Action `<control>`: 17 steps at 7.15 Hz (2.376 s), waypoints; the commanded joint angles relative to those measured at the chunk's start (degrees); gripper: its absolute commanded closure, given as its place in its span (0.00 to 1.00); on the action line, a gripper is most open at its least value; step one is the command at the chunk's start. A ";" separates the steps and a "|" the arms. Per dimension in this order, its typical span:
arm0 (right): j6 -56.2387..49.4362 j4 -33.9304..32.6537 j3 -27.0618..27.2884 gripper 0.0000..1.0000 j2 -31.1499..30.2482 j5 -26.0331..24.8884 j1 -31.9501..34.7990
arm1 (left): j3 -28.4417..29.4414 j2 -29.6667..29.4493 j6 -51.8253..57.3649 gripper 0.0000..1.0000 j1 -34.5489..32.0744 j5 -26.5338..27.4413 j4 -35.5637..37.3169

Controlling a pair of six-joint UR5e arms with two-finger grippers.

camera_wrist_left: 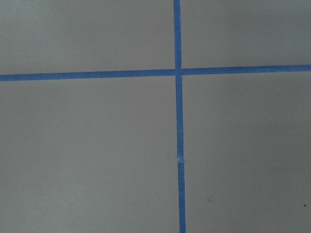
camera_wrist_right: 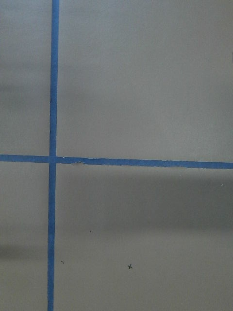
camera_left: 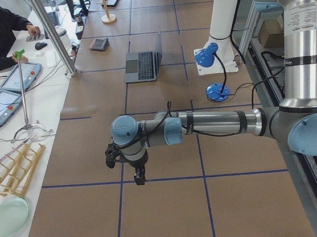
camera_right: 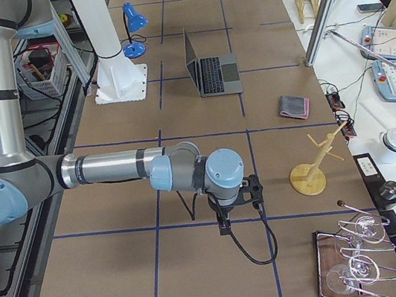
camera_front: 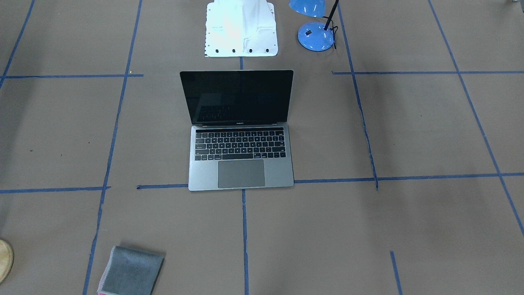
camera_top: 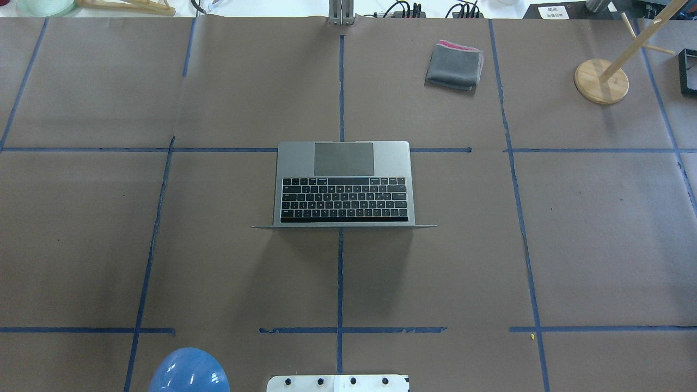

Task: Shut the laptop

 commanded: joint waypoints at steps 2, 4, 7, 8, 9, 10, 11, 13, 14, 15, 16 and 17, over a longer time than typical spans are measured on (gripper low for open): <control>-0.08 -0.02 0.01 0.00 -0.02 0.08 0.00 | -0.41 -0.12 -0.06 0.00 0.00 -0.03 0.00; 0.00 0.16 1.93 0.00 0.07 0.09 -0.09 | -1.11 -0.73 -0.15 0.00 0.09 -0.03 0.00; 0.00 -0.54 8.85 0.00 1.73 -0.52 -2.71 | -6.36 -5.21 -3.46 0.00 0.44 -4.68 1.14; 0.35 -0.46 10.72 0.00 2.87 -0.01 -2.72 | -10.91 -6.79 -10.54 0.00 1.14 -4.86 1.66; 3.92 -0.11 11.52 0.00 2.71 2.87 -3.68 | -16.26 -7.67 -19.13 0.00 4.80 -5.04 1.93; 13.96 -0.02 14.05 0.00 2.88 5.25 -6.22 | -22.15 -8.12 -29.49 0.00 10.40 -5.22 1.85; 21.29 -0.02 18.77 0.00 2.71 5.18 -9.29 | -26.21 -10.91 -40.03 0.00 14.46 -5.30 1.93; 42.52 5.48 27.05 0.06 2.71 4.74 -18.50 | -30.79 -17.16 -58.17 0.01 22.46 -5.22 1.93; 58.81 15.53 28.65 0.26 2.97 3.18 -26.03 | -33.69 -19.61 -65.38 0.11 25.81 -5.22 1.93; 72.81 26.77 28.67 0.45 2.97 -0.32 -34.54 | -34.07 -24.77 -73.89 0.32 30.71 -4.78 1.93; 80.78 33.14 28.84 0.67 3.32 -3.31 -41.85 | -34.07 -28.04 -80.41 0.60 34.94 -4.17 1.93; 82.86 35.47 28.75 0.83 4.98 -3.43 -46.62 | -34.68 -29.12 -81.52 0.87 37.68 -4.16 1.85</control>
